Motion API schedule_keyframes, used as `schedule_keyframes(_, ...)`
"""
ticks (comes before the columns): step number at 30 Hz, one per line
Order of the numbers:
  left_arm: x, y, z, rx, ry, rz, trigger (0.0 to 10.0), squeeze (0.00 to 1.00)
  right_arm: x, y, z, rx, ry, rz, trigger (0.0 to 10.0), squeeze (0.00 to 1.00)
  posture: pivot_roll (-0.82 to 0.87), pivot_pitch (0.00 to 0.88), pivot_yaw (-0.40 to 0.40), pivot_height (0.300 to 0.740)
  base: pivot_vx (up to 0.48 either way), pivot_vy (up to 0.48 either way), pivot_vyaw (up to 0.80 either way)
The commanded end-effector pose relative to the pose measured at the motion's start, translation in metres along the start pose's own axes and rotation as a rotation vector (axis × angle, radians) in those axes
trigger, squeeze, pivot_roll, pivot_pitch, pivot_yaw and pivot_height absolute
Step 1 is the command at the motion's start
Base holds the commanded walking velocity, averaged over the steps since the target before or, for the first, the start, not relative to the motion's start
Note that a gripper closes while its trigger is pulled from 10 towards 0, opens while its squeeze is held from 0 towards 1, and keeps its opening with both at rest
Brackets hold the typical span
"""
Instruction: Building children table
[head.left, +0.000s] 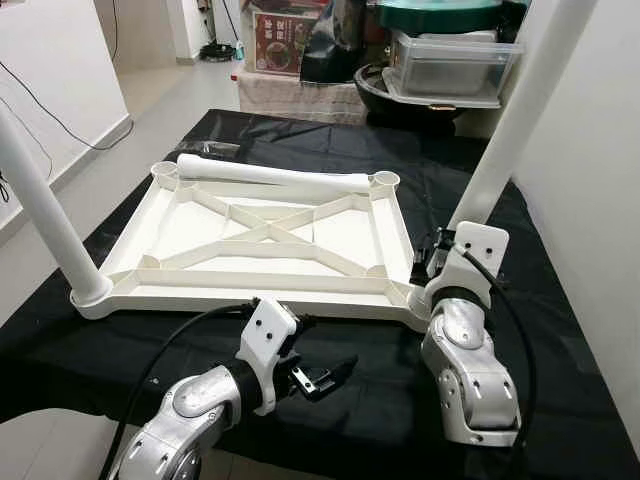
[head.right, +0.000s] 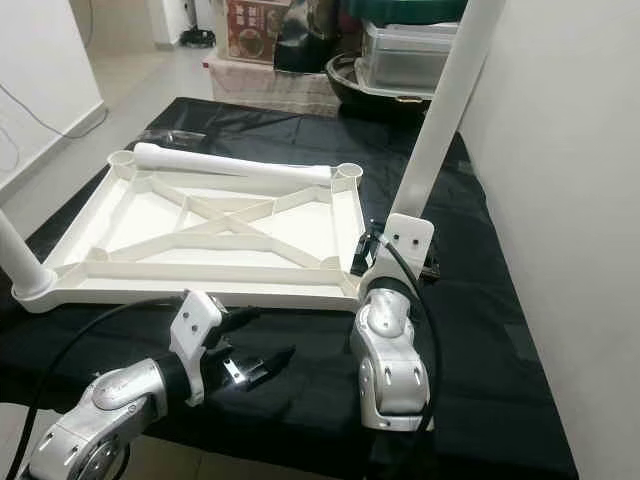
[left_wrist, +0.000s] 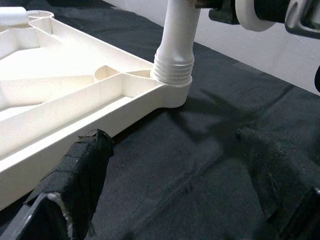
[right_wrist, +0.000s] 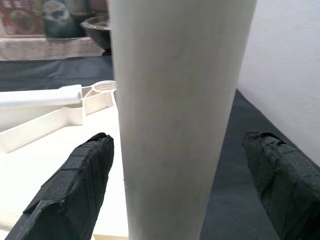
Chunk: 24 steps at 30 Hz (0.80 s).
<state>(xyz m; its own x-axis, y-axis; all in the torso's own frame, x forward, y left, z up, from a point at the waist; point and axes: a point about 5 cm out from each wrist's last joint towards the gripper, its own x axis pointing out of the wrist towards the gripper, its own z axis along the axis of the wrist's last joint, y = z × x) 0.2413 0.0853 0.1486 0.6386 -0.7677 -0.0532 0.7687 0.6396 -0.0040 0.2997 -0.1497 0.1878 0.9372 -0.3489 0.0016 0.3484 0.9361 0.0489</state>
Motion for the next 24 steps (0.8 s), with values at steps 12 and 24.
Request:
schedule_keyframes(12,0.002,0.003,-0.004,-0.003,0.005,0.009,10.0,0.0,-0.02,-0.016,-0.012,-0.009,0.052,0.156,10.0,0.0,0.08,0.008,-0.072,0.74,0.0,0.0,0.0)
schedule_keyframes(24,0.003,0.003,-0.003,-0.006,0.0,0.007,10.0,0.0,-0.048,-0.049,-0.033,-0.124,0.085,0.446,10.0,0.0,0.07,0.019,-0.066,0.74,0.0,0.0,0.0)
